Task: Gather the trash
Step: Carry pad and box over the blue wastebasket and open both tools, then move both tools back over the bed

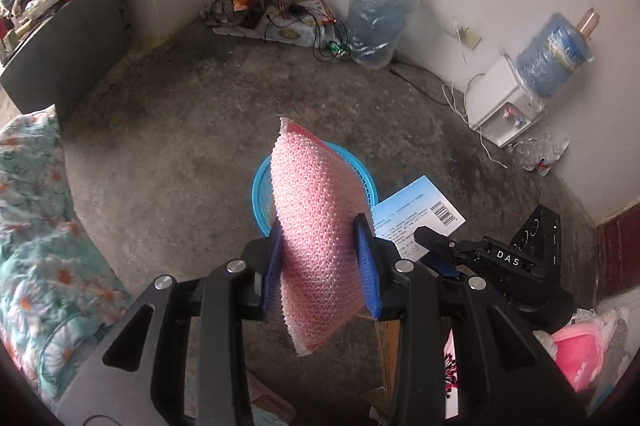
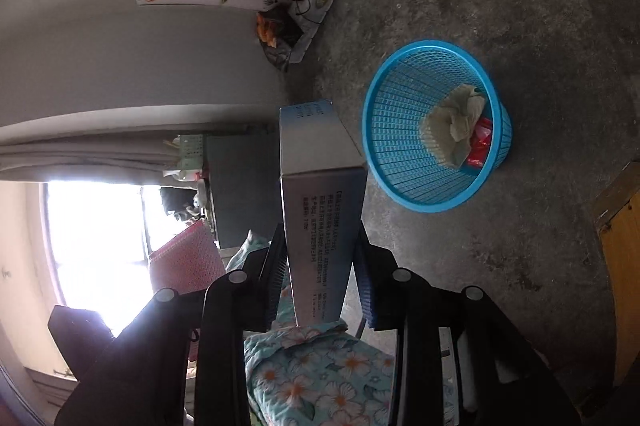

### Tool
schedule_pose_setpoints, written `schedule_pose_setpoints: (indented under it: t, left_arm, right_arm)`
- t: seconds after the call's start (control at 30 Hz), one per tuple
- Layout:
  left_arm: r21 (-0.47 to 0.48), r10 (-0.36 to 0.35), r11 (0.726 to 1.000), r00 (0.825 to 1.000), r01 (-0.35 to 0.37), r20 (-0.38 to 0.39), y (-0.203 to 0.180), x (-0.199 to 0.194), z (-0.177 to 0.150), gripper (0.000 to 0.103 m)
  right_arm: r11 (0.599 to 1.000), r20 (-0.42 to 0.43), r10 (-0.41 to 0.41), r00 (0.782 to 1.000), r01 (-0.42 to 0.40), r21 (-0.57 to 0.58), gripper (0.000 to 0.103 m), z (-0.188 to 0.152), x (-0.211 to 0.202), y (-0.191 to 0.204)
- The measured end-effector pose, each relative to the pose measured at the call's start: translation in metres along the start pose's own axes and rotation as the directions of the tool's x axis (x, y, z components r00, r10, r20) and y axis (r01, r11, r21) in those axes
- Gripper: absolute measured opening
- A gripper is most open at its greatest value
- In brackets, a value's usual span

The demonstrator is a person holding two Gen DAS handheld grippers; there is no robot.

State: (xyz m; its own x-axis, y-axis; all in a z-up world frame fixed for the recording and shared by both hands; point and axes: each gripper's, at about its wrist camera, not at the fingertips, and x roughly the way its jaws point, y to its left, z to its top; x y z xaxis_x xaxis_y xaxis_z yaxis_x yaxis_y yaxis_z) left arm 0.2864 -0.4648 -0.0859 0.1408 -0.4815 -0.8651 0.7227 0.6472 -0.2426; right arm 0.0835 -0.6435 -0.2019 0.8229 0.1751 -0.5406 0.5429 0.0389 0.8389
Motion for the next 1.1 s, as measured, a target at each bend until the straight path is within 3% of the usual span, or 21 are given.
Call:
schedule_pose_setpoints:
  t: [0.2, 0.23, 0.27, 0.3, 0.4, 0.47, 0.67, 0.8, 0.97, 1.1]
  left_arm:
    - [-0.012, 0.008, 1.000, 0.996, -0.009, -0.088, -0.007, 0.084, 0.018, 0.037]
    - [-0.017, 0.002, 1.000, 0.994, -0.004, -0.108, -0.006, 0.094, 0.021, 0.052]
    - [-0.030, 0.001, 1.000, 0.993, -0.004, -0.117, -0.004, 0.102, 0.023, 0.068]
    - [-0.047, 0.002, 0.999, 0.994, -0.007, -0.111, -0.003, 0.108, 0.022, 0.071]
    - [-0.121, -0.015, 0.993, 0.995, 0.003, -0.094, 0.003, 0.116, 0.017, 0.071]
    - [-0.151, -0.038, 0.988, 0.995, 0.023, -0.097, 0.008, 0.113, 0.014, 0.071]
    - [-0.095, -0.049, 0.994, 0.999, 0.050, 0.010, 0.001, 0.073, 0.007, 0.071]
    - [-0.058, -0.085, 0.994, 0.992, 0.091, 0.091, -0.008, 0.029, -0.004, 0.071]
    - [-0.032, -0.121, 0.991, 0.971, 0.130, 0.204, -0.012, -0.045, -0.030, 0.072]
    - [-0.028, -0.142, 0.987, 0.947, 0.157, 0.288, 0.000, -0.110, -0.059, 0.072]
  right_arm:
    - [0.993, 0.039, -0.113, 0.993, 0.114, -0.009, 0.035, 0.041, 0.042, -0.017]
    - [0.989, 0.018, -0.146, 0.989, 0.146, -0.016, 0.038, 0.049, 0.055, -0.022]
    - [0.982, 0.009, -0.188, 0.982, 0.188, -0.020, 0.049, 0.058, 0.066, -0.028]
    - [0.973, 0.014, -0.229, 0.973, 0.229, -0.017, 0.054, 0.065, 0.074, -0.034]
    - [0.951, 0.018, -0.310, 0.951, 0.309, 0.024, 0.054, 0.073, 0.086, -0.059]
    - [0.954, 0.028, -0.297, 0.955, 0.295, 0.052, 0.054, 0.072, 0.081, -0.069]
    - [0.956, 0.076, -0.292, 0.953, 0.292, 0.005, 0.054, 0.057, 0.056, -0.076]
    - [0.957, 0.118, -0.275, 0.954, 0.284, -0.059, 0.054, 0.041, 0.034, -0.058]
    - [0.936, 0.175, -0.239, 0.955, 0.274, -0.219, 0.054, 0.009, 0.005, -0.006]
    - [0.874, 0.235, -0.197, 0.952, 0.279, -0.397, 0.063, -0.027, -0.017, 0.048]
